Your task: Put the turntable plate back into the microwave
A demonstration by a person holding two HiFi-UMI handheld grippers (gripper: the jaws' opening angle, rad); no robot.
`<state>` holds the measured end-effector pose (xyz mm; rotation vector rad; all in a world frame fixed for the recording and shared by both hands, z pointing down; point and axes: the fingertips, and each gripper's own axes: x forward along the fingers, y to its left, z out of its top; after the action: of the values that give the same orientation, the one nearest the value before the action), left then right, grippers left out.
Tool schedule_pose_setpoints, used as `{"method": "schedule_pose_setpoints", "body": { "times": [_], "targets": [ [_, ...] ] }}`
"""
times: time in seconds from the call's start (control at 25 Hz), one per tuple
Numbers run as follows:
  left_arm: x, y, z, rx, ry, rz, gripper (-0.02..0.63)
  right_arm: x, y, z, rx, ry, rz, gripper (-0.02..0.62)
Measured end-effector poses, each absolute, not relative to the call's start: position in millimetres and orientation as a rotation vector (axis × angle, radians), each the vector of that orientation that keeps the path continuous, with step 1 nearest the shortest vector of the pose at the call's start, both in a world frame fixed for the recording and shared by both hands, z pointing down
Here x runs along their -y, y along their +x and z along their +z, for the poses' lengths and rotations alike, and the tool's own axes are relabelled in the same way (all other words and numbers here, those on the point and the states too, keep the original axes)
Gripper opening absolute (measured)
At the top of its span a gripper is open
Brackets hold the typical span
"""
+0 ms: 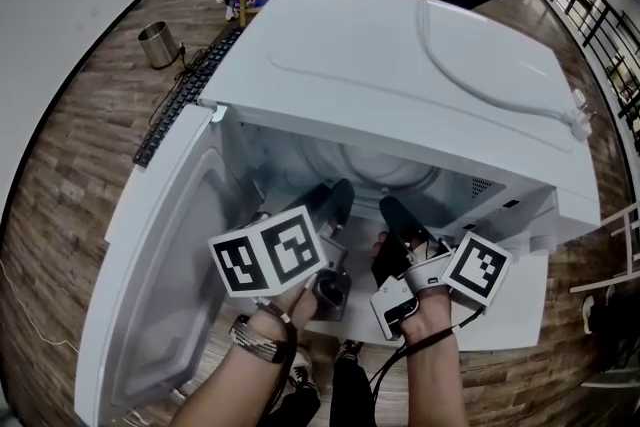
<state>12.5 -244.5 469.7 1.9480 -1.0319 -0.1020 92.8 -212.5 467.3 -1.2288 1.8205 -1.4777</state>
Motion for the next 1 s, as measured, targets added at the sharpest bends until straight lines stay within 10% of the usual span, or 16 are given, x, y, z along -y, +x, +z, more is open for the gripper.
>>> {"method": "schedule_pose_setpoints", "body": {
  "times": [1.0],
  "targets": [
    [237, -7, 471, 1.024, 1.926, -0.234, 0.142, 212, 97, 467, -1.795, -1.240, -1.469, 0.077]
  ]
}}
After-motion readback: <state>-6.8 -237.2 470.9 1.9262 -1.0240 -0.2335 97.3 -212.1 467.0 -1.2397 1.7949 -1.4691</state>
